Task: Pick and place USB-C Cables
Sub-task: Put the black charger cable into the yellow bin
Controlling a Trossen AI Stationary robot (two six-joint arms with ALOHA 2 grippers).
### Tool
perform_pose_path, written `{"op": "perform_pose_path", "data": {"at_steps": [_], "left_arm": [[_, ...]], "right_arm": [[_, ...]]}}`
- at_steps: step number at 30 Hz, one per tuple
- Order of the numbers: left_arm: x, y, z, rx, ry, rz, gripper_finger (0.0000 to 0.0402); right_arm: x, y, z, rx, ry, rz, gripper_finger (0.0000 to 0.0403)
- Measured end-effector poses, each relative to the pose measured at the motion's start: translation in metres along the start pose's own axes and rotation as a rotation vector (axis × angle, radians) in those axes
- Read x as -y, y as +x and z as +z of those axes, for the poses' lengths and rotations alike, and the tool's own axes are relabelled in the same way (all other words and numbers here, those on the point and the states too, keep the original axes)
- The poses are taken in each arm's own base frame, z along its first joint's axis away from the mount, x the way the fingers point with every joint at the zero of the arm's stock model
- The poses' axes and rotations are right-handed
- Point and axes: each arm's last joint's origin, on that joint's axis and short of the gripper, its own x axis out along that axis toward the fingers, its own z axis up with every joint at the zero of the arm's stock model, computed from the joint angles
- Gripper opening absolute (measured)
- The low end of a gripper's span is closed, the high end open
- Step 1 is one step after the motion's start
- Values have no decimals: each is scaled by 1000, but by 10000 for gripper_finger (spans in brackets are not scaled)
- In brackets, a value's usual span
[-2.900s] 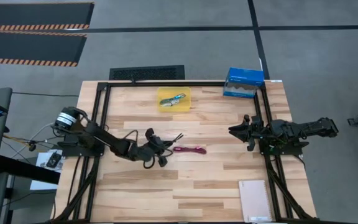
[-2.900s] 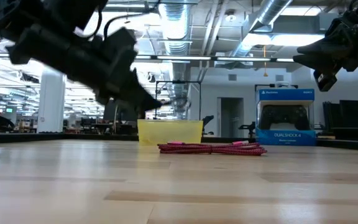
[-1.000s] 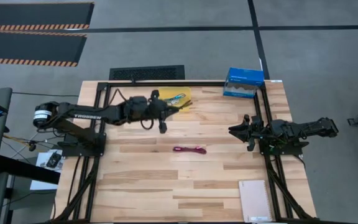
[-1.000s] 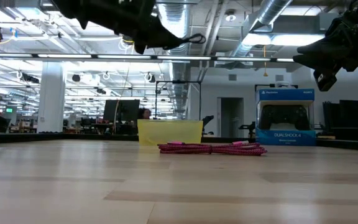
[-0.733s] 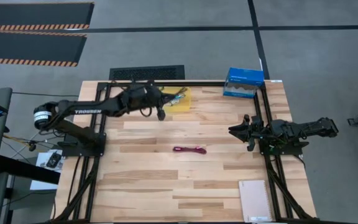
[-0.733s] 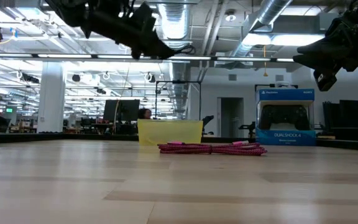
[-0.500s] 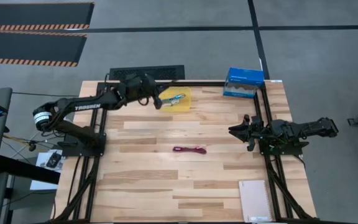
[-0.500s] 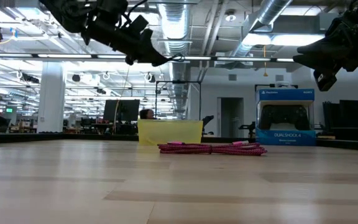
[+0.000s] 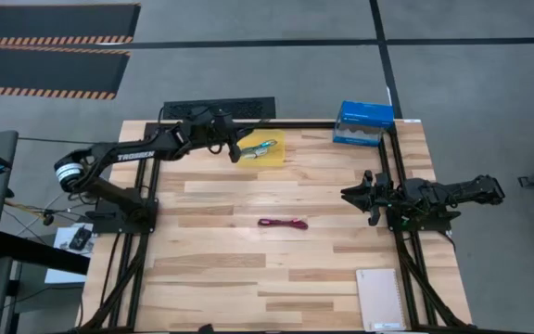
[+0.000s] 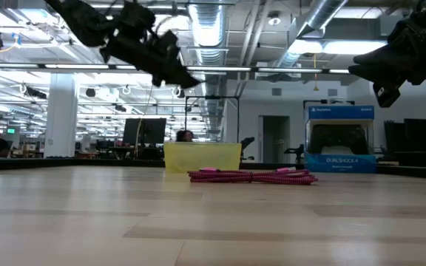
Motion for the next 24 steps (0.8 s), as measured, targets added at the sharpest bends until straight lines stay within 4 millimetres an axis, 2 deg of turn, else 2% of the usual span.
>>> {"op": "perform_pose_path", "data": {"at_steps": [8,14,19,24], "left_arm": [[-1,39,-46,-147,-31,-13,8],[-10,58,-76,-256,-76,-8,8],[-19,69,-86,-328,-113,-28,8],[-22,77,-82,-375,-99,-43,8]], "right_arm": [[0,0,0,0,0,0,118],[0,0,0,0,0,1,118],[0,0,0,0,0,1,118],[0,0,0,0,0,1,118]]}}
